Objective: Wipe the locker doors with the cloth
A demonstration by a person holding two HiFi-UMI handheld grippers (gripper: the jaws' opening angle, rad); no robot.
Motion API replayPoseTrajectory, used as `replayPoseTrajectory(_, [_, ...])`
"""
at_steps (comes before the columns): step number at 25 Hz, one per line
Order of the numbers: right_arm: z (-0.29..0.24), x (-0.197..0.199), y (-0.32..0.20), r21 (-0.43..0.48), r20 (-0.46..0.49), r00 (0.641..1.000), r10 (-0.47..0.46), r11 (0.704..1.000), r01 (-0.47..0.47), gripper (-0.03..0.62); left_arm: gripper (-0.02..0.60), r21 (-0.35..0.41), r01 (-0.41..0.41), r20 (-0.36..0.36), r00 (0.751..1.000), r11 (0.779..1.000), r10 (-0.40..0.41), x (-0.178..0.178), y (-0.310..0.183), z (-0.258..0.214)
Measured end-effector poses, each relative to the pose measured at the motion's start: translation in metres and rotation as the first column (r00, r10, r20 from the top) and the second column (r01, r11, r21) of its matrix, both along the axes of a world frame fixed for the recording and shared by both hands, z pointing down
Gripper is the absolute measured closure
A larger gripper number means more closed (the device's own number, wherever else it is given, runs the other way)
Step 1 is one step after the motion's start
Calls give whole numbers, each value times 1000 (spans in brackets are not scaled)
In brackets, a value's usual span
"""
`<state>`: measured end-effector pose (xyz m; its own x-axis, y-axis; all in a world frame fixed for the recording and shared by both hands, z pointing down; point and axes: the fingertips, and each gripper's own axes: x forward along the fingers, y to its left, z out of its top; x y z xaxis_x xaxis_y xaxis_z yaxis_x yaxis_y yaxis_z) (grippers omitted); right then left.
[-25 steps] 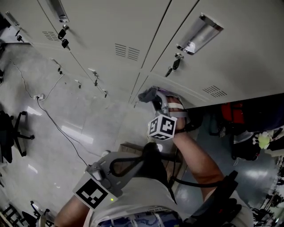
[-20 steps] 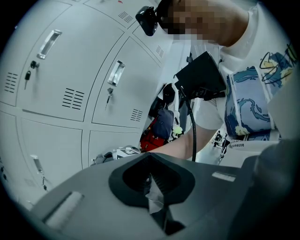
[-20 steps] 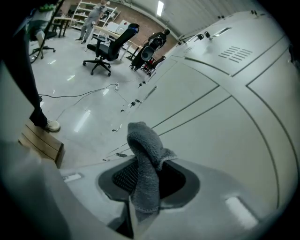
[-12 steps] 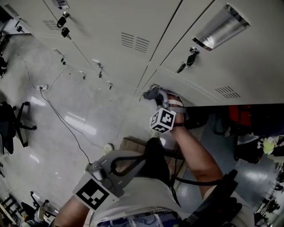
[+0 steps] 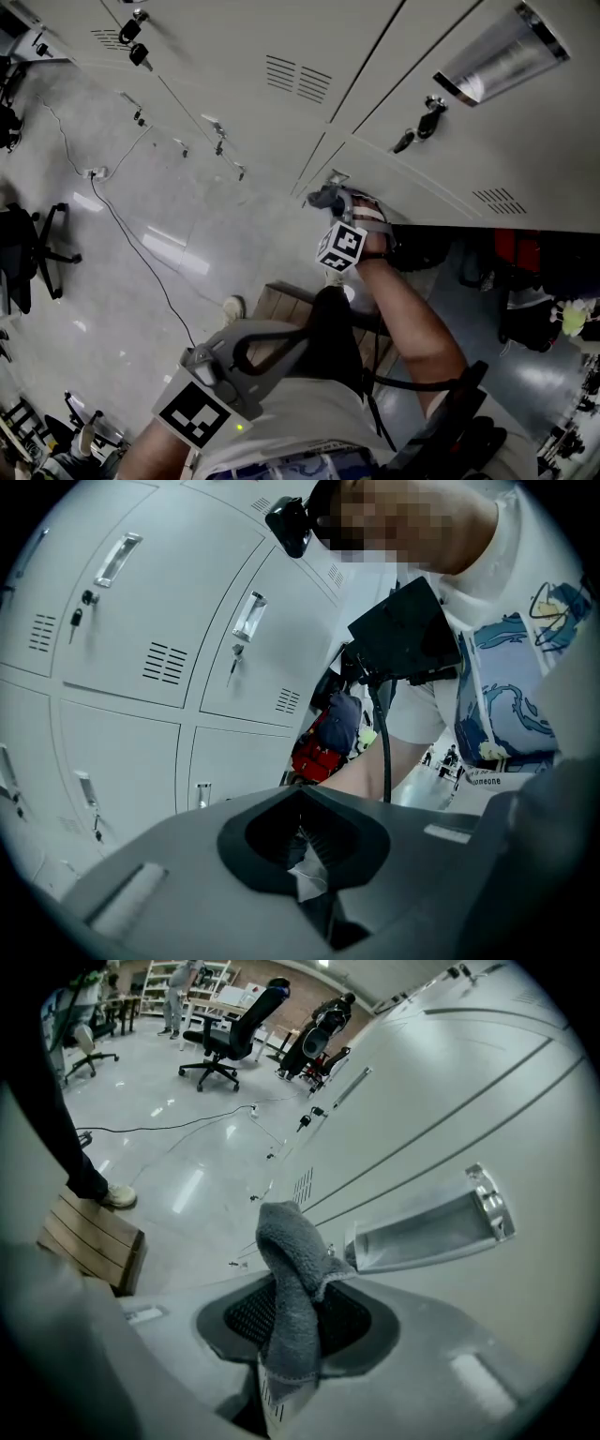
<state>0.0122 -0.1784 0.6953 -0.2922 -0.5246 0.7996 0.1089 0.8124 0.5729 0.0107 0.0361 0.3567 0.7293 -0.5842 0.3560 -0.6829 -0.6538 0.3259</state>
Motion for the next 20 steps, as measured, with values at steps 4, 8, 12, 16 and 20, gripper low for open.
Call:
replayPoseTrajectory(4, [4, 1, -1, -17, 41, 999, 31, 999, -30, 480, 580, -3, 9, -6, 1000, 1000, -9, 2, 0, 2])
replayPoseTrajectory(8, [-1, 3, 4, -58, 82, 996, 45, 998, -40, 480, 580, 11, 7, -13, 1000, 1000, -7, 5, -1, -1])
replayPoseTrajectory(12, [-38, 4, 14, -39, 95, 995, 27, 999, -23, 480, 580, 40, -5, -25, 1000, 999, 6, 7, -1, -8])
replayPoseTrajectory(16, [-108, 4, 30, 12, 127, 992, -6, 1000, 5, 480, 580, 83, -24, -35, 999, 996, 27, 7, 1, -21])
replayPoseTrajectory(20, [-183, 2, 35, 77, 166, 986, -19, 997, 6, 480, 580, 112, -38, -37, 998, 993, 43, 4, 5, -30])
